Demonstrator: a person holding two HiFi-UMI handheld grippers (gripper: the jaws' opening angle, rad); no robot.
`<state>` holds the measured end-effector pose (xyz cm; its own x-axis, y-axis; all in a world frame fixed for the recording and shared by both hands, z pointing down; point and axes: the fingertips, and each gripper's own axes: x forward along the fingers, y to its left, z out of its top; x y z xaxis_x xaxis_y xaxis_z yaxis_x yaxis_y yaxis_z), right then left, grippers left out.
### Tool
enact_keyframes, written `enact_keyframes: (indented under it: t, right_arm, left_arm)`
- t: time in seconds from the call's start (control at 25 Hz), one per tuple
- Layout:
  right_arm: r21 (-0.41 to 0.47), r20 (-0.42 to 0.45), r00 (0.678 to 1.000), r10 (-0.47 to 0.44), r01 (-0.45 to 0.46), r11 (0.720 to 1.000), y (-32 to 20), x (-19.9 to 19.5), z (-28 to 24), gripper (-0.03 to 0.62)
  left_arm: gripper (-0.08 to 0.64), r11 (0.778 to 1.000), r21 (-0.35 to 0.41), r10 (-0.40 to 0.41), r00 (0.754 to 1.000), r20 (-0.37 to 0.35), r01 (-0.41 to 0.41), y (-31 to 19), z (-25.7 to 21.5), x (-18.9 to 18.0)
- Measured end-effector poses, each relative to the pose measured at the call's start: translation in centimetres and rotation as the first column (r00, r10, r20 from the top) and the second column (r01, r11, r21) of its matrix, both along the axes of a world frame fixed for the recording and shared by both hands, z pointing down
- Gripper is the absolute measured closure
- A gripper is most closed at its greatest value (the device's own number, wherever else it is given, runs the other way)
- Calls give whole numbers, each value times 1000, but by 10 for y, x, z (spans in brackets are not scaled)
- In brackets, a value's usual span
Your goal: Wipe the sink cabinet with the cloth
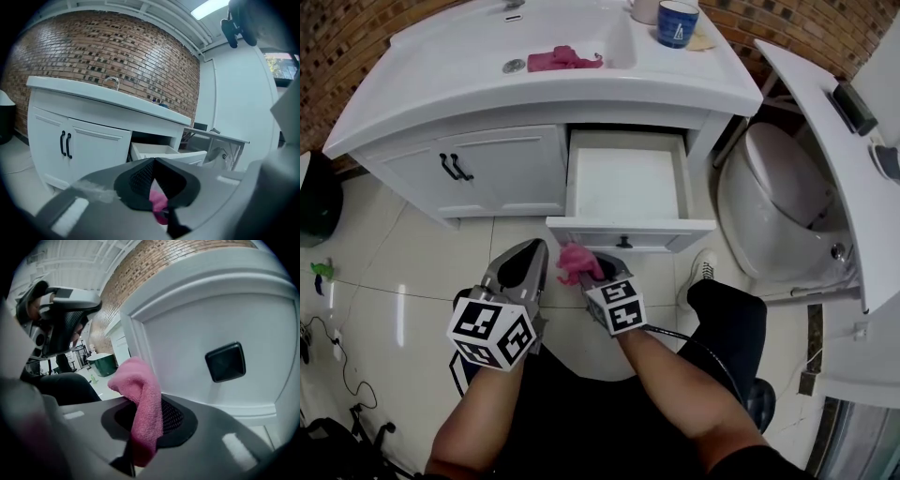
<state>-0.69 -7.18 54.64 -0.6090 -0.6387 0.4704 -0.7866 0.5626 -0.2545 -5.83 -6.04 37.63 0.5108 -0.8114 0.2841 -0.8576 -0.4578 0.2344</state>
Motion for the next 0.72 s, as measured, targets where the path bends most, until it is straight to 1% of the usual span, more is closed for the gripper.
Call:
enact_keyframes:
  t: [0.08, 0.32, 0.72]
  right_arm:
    - [-6, 8, 1000, 16, -16, 1000, -1, 7, 2, 511]
    - [-8, -19, 998, 54, -54, 998, -1, 35, 6, 511]
    - [-26, -47, 985, 169, -170, 985, -2, 111, 4, 511]
  left_arm:
    - [554, 1000, 2, 6, 1000, 0, -6, 0, 0, 2]
    - [554, 1000, 10, 28, 1000, -13, -28, 2, -2, 12]
    - [554, 996, 11, 87, 996, -17, -87, 4, -2, 41]
